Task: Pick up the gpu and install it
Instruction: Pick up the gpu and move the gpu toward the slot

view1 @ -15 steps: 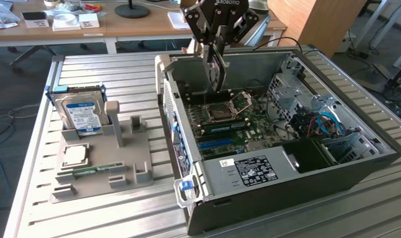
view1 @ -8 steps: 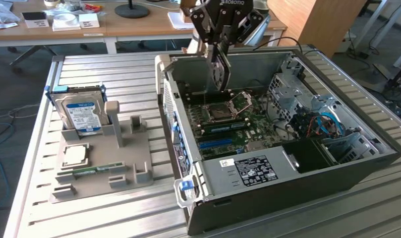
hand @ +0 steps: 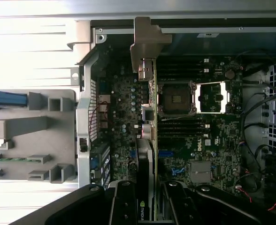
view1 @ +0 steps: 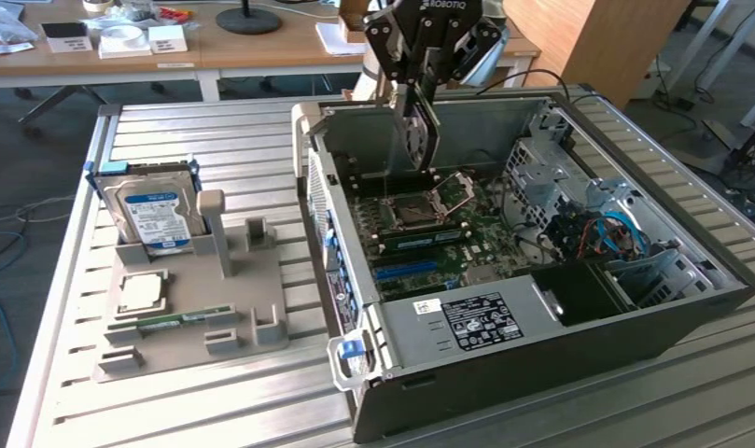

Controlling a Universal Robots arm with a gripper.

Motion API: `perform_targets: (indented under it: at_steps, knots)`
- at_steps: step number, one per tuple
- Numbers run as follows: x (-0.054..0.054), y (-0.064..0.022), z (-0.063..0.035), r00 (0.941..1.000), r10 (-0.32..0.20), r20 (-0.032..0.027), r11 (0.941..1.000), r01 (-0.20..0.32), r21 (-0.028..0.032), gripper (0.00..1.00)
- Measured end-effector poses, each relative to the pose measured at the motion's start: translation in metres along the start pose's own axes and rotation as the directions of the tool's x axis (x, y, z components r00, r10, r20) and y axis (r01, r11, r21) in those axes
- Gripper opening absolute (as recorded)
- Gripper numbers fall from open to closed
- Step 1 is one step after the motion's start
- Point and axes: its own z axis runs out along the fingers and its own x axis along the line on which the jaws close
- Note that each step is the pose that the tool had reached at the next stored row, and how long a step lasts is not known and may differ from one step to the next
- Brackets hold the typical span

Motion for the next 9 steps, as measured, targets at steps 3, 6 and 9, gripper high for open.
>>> perform_targets:
  at_steps: [3,6,9]
  knots:
    - [-0.0002,0.0,0.0,1.0,0.0,0.0,1.0,0.0,0.0001,0.27]
    - [-0.0016,0.0001,0.0,1.0,0.0,0.0,1.0,0.0,0.0001,0.27]
    - [-0.0023,0.0001,-0.0001,1.0,0.0,0.0,1.0,0.0,0.0001,0.27]
